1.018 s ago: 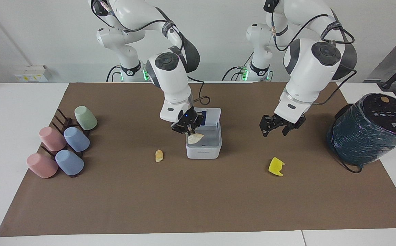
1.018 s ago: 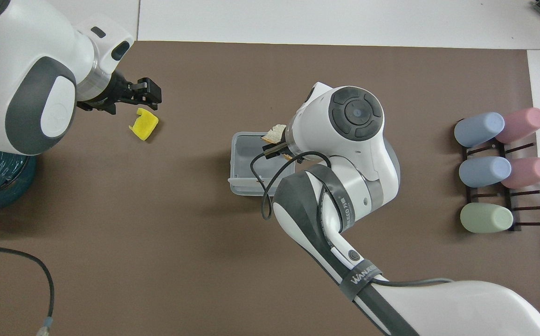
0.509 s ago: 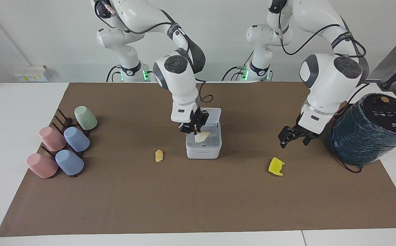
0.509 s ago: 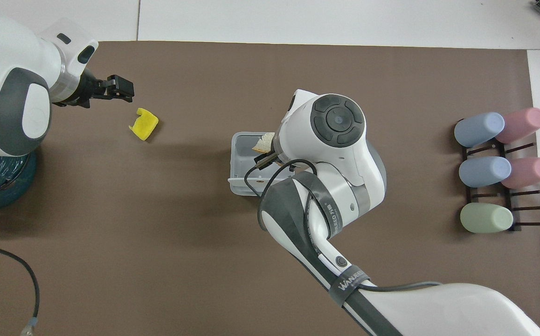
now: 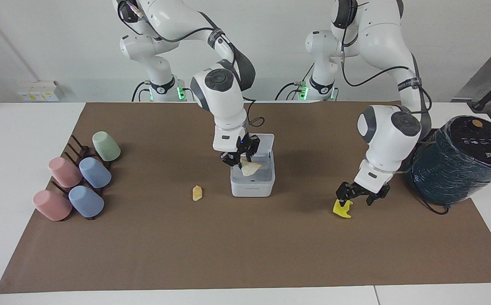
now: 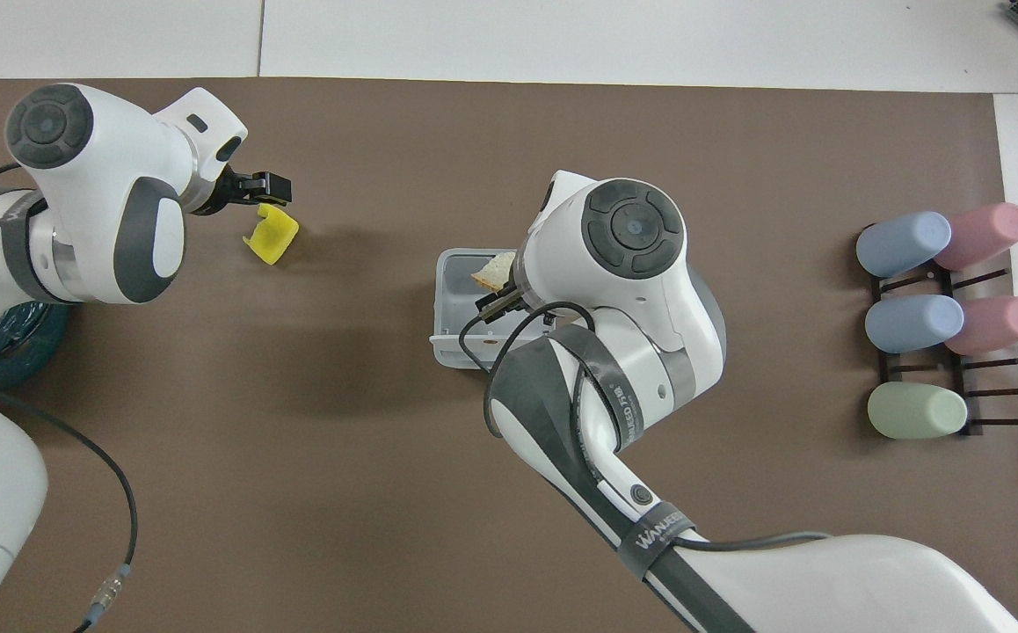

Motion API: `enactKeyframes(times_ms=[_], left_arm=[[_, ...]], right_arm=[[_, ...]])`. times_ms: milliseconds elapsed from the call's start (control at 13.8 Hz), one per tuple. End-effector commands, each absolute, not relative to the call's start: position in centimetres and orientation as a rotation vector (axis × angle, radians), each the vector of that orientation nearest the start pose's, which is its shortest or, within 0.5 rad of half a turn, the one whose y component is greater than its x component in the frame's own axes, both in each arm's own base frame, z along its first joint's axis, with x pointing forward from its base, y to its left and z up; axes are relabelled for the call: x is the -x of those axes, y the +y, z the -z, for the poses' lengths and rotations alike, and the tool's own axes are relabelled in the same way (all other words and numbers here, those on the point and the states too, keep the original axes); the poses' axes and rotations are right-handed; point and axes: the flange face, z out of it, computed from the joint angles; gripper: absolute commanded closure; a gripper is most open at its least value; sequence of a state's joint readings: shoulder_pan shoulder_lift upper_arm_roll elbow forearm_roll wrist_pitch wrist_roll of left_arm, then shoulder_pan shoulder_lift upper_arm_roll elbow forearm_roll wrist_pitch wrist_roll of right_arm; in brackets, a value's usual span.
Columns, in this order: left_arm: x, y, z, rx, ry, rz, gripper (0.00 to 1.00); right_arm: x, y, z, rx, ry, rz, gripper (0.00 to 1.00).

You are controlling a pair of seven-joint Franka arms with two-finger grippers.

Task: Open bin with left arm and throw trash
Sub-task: 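Grasp the yellow piece with the left gripper while the right withdraws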

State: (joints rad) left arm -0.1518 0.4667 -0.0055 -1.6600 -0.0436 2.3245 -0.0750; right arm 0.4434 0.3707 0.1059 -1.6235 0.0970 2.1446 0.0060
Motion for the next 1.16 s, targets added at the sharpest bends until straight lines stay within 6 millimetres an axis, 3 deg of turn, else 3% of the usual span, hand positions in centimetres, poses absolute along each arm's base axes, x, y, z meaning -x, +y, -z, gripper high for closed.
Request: enactKeyframes(times_ms=[0, 291, 436, 582, 800, 873, 945, 1091], left_arm=[[-67.7, -9.8, -34.4, 3.157, 0.205, 0.333, 0.0], [-66.2, -10.6, -32.6, 3.147, 0.31, 0.277, 0.0], [-65.5, -10.6, -31.7, 3.13, 0.405, 0.288, 0.0], [-64.8, -10.8, -30.7, 3.123, 0.44, 0.291, 0.0], [-64.5, -11.3, -30.3, 3.114, 0.484, 0.293, 0.0], [-64.4, -11.6, -30.4, 3.113, 0.492, 0.295, 0.0], [-64.4, -11.7, -30.3, 3.114, 0.494, 0.293, 0.06], [-64.4, -11.7, -30.3, 3.115, 0.494, 0.283, 0.25]], right_arm=[[-57.9, 35.1, -42.6, 2.877, -0.74, 0.159, 0.0], [-57.9, 35.1, -42.9, 2.875, -0.738, 0.167, 0.0], [-58.4, 33.8, -45.3, 2.874, -0.707, 0.223, 0.0], [-59.2, 31.0, -48.0, 2.885, -0.649, 0.274, 0.0], [-61.0, 25.3, -50.0, 2.915, -0.524, 0.317, 0.0], [-61.4, 23.4, -49.6, 2.933, -0.485, 0.283, 0.0], [-61.0, 22.5, -49.0, 2.946, -0.435, 0.258, 0.0], [-60.3, 19.8, -46.2, 2.979, -0.251, 0.247, 0.0]])
